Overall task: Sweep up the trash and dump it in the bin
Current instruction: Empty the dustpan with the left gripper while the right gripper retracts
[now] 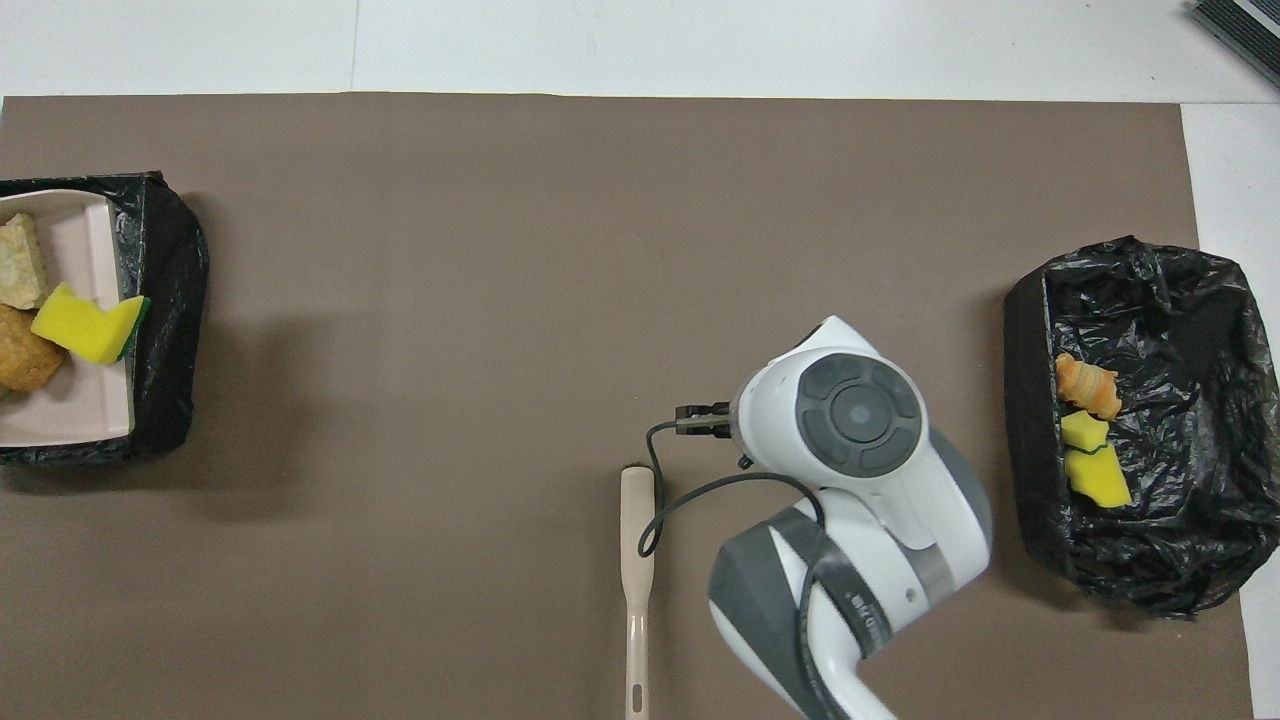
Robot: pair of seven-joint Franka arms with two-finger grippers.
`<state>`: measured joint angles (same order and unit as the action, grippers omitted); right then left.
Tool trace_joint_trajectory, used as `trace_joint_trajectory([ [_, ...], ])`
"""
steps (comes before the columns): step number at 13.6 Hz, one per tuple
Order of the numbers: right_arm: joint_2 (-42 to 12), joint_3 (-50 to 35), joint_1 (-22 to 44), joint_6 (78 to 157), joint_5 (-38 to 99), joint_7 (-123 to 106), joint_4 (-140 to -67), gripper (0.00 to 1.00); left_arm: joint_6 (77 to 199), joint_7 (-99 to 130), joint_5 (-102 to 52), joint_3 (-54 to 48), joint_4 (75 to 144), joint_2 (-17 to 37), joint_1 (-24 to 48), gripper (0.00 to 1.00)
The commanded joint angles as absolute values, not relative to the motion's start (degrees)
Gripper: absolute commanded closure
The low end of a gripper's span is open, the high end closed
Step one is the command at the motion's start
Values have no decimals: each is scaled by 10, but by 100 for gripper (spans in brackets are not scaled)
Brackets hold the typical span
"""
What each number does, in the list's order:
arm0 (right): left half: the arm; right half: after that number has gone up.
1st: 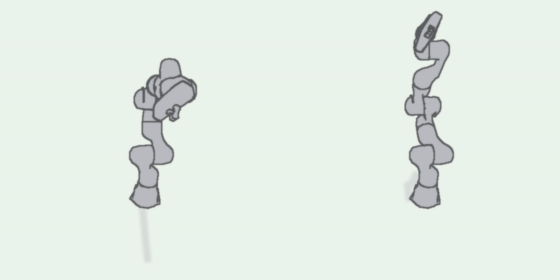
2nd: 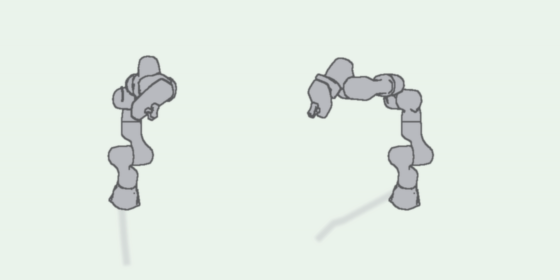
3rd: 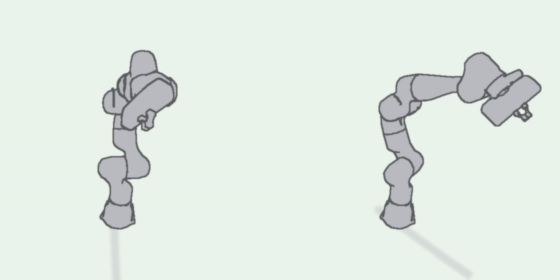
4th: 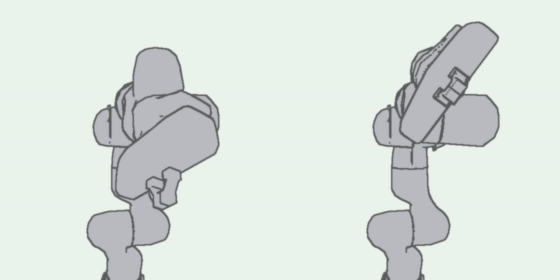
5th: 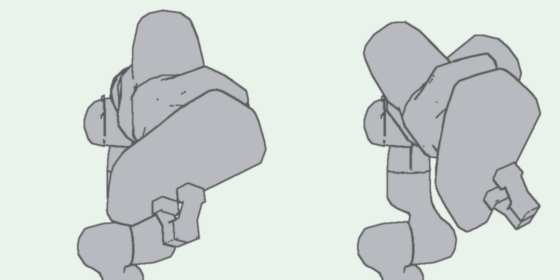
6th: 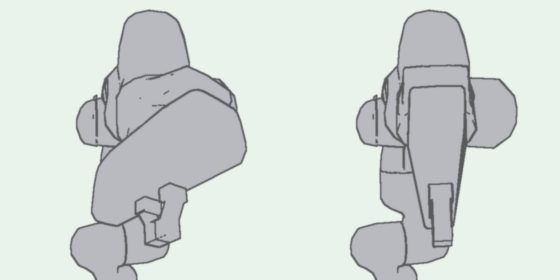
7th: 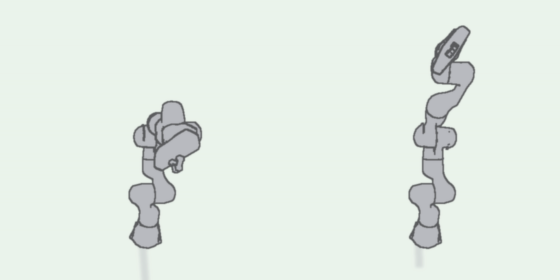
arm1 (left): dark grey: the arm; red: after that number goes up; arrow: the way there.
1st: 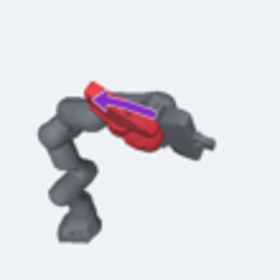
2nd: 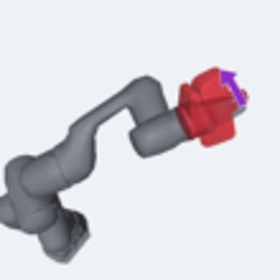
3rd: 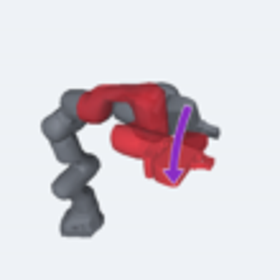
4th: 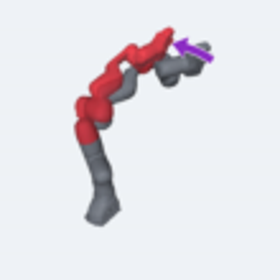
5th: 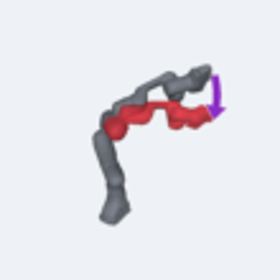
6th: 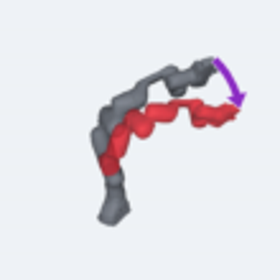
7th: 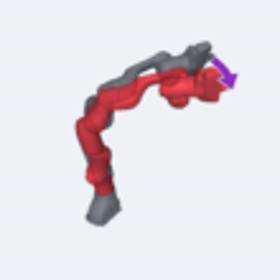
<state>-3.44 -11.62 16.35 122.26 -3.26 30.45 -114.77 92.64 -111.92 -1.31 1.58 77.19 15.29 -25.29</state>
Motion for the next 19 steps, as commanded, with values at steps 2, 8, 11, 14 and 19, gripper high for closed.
trace_joint_trajectory([
  [2,-31,-122,130,1155,-73,266,-1086,0,932,-1142,64,14,697,197,-255,100],
  [8,18,-110,58,976,-71,176,-937,0,1050,-1131,234,7,663,220,-234,100],
  [11,31,-44,68,937,-72,126,-916,0,1109,-1039,324,9,765,169,-207,100],
  [14,55,42,105,911,-65,123,-920,0,1174,-940,409,9,906,89,-193,100],
  [19,63,63,54,904,-4,49,-948,0,1155,-846,577,9,942,62,-145,100],
])
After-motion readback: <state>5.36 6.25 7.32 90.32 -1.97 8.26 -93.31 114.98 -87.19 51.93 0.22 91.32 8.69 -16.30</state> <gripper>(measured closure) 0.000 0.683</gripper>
